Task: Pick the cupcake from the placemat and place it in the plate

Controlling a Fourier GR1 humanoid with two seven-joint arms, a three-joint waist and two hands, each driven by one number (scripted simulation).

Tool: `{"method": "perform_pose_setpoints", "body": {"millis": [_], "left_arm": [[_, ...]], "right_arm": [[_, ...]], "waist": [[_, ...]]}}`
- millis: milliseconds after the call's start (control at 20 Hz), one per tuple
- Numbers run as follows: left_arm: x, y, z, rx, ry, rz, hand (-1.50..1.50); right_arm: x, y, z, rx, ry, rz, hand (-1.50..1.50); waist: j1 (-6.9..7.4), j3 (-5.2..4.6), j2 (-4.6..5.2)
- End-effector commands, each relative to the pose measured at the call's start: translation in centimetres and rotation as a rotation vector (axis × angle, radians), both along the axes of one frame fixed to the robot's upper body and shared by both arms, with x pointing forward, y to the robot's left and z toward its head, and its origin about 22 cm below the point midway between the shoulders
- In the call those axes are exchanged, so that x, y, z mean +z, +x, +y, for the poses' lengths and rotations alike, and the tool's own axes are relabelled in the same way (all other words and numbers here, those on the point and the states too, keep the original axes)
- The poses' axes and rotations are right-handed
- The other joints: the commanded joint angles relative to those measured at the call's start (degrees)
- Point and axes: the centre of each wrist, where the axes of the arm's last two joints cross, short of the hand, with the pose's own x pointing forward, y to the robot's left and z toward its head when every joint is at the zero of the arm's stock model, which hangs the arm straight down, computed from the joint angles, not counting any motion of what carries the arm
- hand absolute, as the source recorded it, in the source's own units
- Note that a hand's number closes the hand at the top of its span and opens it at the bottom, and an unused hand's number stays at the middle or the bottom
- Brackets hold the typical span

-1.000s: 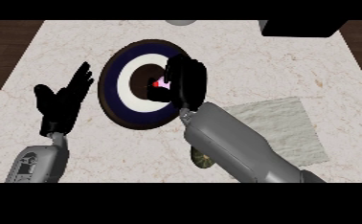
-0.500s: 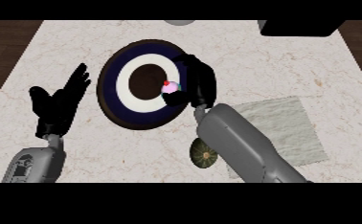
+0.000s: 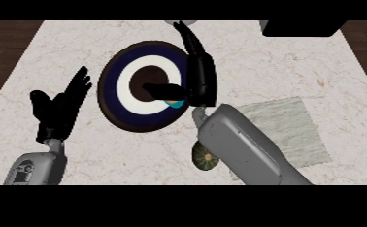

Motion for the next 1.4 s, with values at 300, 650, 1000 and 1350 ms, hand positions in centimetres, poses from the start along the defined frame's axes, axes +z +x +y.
{"method": "perform_pose_setpoints", "body": {"millis": [300, 650, 1000, 1350], "left_arm": [[-1.3, 0.3, -0.3, 0.025, 0.004, 0.006, 0.0], [-0.1, 1.2, -1.3, 0.002, -0.002, -0.004, 0.0], [-0.2, -0.4, 0.5, 0.009, -0.011, -0.007, 0.0], [-0.3, -1.5, -0.9, 0.01, 0.001, -0.015, 0.0]], "right_arm": [[0.5, -2.1, -3.6, 0.159, 0.389, 0.194, -1.5], [-3.5, -1.7, -6.7, 0.175, 0.344, 0.12, -1.5], [-5.3, -1.3, -10.8, 0.14, 0.337, 0.149, -1.5], [-4.7, -0.9, -15.4, 0.103, 0.301, 0.152, -1.5]], "waist": [[-0.71, -0.01, 0.14], [-0.75, -0.05, -0.05], [-0.61, -0.05, -0.09], [-0.61, -0.05, -0.14]]}}
